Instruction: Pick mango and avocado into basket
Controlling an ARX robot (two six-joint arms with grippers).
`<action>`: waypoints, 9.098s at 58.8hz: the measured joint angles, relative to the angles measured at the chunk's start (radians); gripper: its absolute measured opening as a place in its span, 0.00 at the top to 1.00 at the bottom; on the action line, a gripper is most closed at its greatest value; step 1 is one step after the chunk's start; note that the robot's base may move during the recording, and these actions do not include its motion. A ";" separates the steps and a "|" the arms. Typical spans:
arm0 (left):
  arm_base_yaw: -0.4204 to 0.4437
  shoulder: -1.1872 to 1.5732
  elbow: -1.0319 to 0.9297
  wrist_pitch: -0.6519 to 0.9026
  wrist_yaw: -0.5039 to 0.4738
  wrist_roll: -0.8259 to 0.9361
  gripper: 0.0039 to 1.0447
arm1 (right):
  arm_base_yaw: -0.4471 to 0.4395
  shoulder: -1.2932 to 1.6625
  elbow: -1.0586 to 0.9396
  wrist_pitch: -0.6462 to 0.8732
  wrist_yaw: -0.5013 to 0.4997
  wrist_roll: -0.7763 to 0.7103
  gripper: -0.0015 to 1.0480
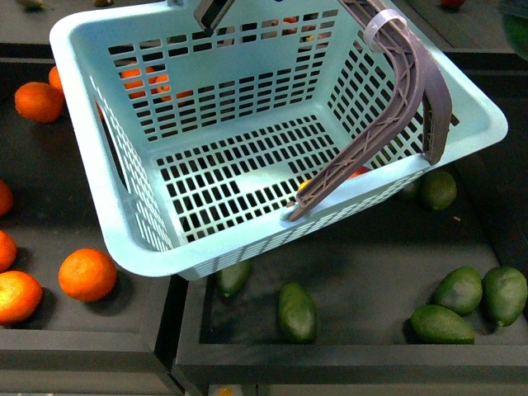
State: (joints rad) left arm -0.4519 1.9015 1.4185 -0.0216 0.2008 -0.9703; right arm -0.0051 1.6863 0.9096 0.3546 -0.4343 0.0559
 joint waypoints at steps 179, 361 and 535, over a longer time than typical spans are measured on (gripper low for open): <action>-0.002 0.000 -0.001 0.000 -0.006 0.002 0.95 | 0.005 -1.455 -0.904 -0.121 0.436 -0.053 0.98; -0.002 0.016 0.057 -0.134 -0.358 -0.161 0.95 | 0.004 -1.682 -0.904 -0.357 0.427 -0.056 0.07; 0.452 -1.000 -1.378 0.873 -0.201 0.959 0.97 | 0.004 -1.682 -0.904 -0.357 0.433 -0.055 0.07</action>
State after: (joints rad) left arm -0.0002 0.9012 0.0402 0.8513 0.0002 -0.0109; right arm -0.0013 0.0044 0.0059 -0.0021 -0.0013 0.0006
